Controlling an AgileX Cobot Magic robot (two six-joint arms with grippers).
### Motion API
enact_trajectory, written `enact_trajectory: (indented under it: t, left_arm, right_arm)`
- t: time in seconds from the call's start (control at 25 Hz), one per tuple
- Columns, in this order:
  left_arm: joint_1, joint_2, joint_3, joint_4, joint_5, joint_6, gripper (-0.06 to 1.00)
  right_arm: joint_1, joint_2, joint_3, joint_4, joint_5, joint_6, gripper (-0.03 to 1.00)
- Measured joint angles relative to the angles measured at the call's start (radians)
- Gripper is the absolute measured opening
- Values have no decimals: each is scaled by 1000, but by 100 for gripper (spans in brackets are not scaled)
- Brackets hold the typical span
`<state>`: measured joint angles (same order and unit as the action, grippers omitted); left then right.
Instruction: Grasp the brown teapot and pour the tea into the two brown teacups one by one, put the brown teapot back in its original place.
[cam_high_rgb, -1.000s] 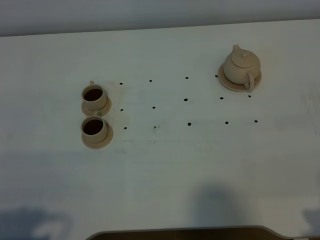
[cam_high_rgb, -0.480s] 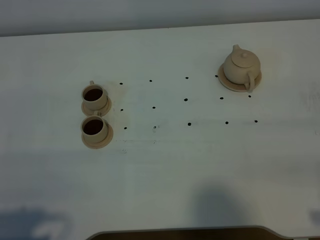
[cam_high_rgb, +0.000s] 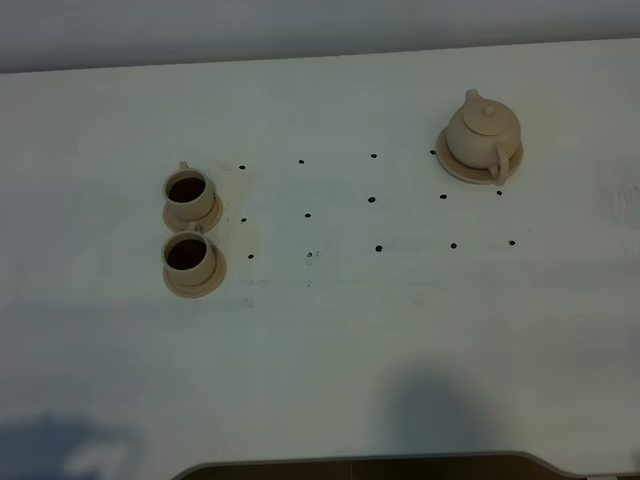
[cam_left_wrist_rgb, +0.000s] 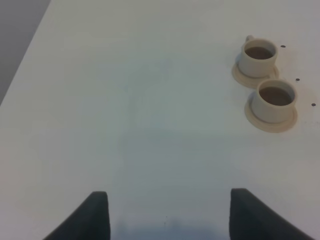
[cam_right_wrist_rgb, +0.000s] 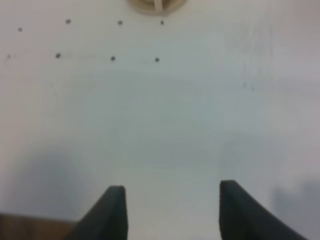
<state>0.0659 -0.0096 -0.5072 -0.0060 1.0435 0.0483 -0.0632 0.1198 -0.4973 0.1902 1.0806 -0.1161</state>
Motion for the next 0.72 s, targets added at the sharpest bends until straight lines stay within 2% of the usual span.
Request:
enact_trajectory:
  t: [0.72]
  left_arm:
    - [0, 0, 0, 0, 0, 0, 55]
  right_arm:
    - [-1, -123, 5, -1, 2, 0, 43]
